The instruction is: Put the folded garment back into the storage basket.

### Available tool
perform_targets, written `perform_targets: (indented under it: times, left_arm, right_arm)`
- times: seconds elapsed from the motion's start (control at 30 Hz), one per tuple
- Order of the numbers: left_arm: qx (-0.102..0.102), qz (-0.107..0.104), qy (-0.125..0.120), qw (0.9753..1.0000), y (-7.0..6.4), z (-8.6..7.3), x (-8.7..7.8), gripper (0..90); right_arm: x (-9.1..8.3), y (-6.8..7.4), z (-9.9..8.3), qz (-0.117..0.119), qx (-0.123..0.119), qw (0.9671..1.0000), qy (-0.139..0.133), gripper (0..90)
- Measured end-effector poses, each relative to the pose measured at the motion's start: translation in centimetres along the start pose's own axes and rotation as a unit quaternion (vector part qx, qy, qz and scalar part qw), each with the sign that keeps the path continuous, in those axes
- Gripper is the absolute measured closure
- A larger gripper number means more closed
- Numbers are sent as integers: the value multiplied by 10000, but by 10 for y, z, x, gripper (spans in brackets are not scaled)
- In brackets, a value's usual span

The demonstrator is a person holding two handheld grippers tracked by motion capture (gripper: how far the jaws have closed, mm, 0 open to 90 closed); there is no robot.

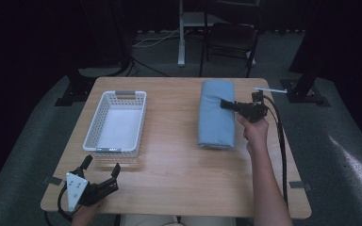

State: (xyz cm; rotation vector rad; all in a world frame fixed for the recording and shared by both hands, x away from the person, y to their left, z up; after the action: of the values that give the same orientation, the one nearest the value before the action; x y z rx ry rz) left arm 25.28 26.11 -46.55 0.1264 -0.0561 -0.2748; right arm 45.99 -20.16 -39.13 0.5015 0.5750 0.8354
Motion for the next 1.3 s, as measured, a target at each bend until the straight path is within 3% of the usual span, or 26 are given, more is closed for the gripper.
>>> perform_targets:
  times: [0.17,0.3,0.53,1.3]
  left_arm:
    - [5,38,17,10000,0,0,0,44]
    - [6,36,23,10000,0,0,0,44]
    - [4,37,17,10000,0,0,0,44]
    - [7,33,26,10000,0,0,0,44]
  right_arm:
    - [-2,14,9,-123,-155,9998,-21,633]
    - [-3,20,15,16,-98,9998,-160,633]
    - [-10,34,30,62,-143,9993,-346,633]
    - [-14,39,34,153,-153,9987,-453,631]
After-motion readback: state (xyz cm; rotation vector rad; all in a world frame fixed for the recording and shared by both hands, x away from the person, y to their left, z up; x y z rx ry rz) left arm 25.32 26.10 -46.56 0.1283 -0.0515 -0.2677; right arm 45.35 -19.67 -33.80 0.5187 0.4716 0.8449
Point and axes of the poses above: each handheld gripper's, and its own axes: x roughly forward along the jaws, z roughly out of its top, y roughly to its left, the point moved 4 cm from there along x, roughly forward along the jaws, and after that the axes turned 6 degrees about x, right-handed, at the moved point
